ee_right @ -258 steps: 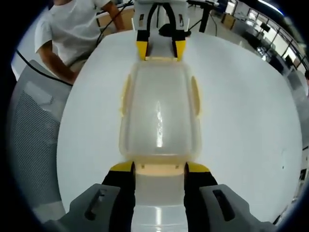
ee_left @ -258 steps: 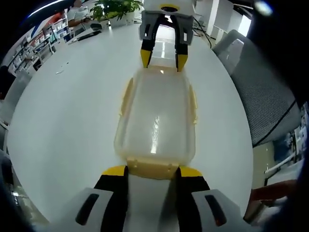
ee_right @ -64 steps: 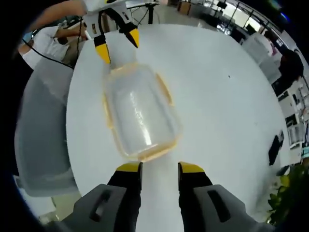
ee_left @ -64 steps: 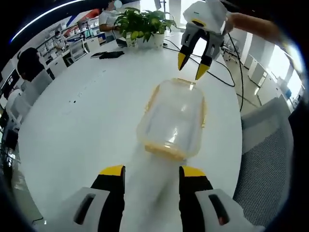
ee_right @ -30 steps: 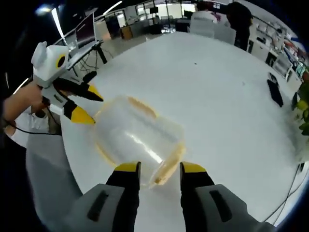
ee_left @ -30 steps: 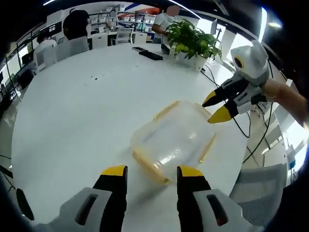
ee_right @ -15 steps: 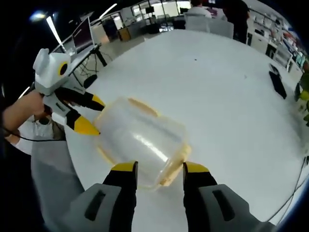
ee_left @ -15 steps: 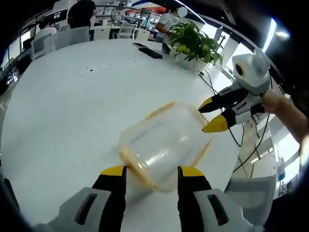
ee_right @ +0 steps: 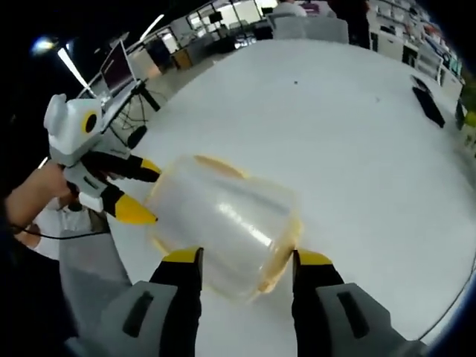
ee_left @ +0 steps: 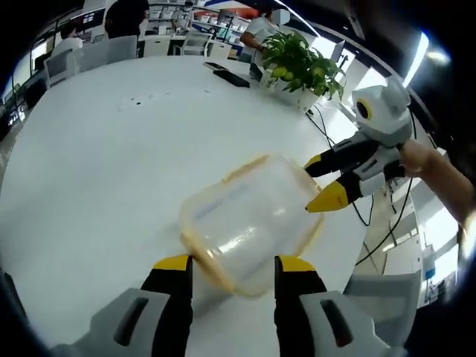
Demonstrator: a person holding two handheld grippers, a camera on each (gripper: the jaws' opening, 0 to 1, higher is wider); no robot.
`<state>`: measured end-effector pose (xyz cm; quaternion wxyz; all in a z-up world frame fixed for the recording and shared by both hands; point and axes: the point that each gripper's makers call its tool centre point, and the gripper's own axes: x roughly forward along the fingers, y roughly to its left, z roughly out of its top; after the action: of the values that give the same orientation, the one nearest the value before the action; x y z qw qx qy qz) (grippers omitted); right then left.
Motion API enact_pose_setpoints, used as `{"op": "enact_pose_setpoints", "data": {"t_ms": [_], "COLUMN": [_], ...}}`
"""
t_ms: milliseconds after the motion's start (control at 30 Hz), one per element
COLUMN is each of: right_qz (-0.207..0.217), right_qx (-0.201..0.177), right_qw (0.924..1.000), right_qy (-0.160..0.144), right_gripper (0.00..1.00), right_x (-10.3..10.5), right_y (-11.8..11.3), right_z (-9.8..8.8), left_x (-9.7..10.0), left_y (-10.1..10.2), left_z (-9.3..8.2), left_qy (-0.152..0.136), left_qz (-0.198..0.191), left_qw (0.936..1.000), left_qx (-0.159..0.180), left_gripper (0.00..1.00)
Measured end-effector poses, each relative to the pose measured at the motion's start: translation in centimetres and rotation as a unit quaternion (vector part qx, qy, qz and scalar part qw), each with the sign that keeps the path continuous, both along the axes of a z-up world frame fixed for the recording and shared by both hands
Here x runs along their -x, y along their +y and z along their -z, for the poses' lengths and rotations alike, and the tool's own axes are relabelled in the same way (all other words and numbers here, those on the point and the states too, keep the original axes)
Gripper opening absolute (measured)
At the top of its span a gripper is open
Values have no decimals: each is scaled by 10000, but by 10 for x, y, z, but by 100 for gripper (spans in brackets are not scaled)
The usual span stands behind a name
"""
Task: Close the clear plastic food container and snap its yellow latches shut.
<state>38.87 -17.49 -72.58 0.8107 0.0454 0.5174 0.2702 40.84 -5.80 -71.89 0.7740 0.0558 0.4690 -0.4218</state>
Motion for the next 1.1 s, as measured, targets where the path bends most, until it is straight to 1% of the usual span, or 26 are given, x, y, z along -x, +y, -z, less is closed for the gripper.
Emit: {"op": "enact_pose_setpoints", "data": {"t_ms": [33, 100, 167, 200, 233, 333, 367, 633, 867, 967, 1100], "right_qz": [193, 201, 224, 250, 259, 290, 292, 365, 426, 418, 282], "right_qx": [6, 9, 16, 8, 7, 15, 20, -24, -115, -116, -61], "right_qw": [9998, 9998, 9997, 9997, 9997, 9996, 9996, 9993, 9989, 9988, 9992], "right_qy": [11, 16, -11, -21, -46, -49, -39, -49, -170, -217, -270], "right_gripper": [50, 49, 49, 49, 49, 49, 49, 51, 52, 52, 53], "right_x": [1, 3, 3, 3, 0, -3, -2, -7, -9, -9, -8], "right_y": [1, 0, 1, 0, 1, 1, 2, 2, 2, 3, 4], "right_z": [7, 8, 8, 9, 8, 8, 5, 2, 1, 0, -2], "left_x": [-1, 0, -2, -1, -3, -1, -2, 0, 4, 6, 6], "left_y": [1, 1, -1, -9, -8, -10, -10, -6, -1, 1, 2], "left_z": [1, 2, 5, 3, 6, 5, 5, 6, 5, 4, 1], "left_qy": [91, 207, 327, 326, 387, 326, 317, 394, 442, 425, 290], "left_qz": [33, -39, -203, -114, -302, -305, -297, -247, -235, -168, 10], "left_qw": [9999, 9998, 9992, 9990, 9986, 9989, 9989, 9987, 9983, 9984, 9993], "left_qx": [-101, -58, 51, 284, 191, 174, 191, 229, 303, 323, 241], "left_gripper": [36, 36, 36, 36, 36, 36, 36, 38, 39, 39, 38]}}
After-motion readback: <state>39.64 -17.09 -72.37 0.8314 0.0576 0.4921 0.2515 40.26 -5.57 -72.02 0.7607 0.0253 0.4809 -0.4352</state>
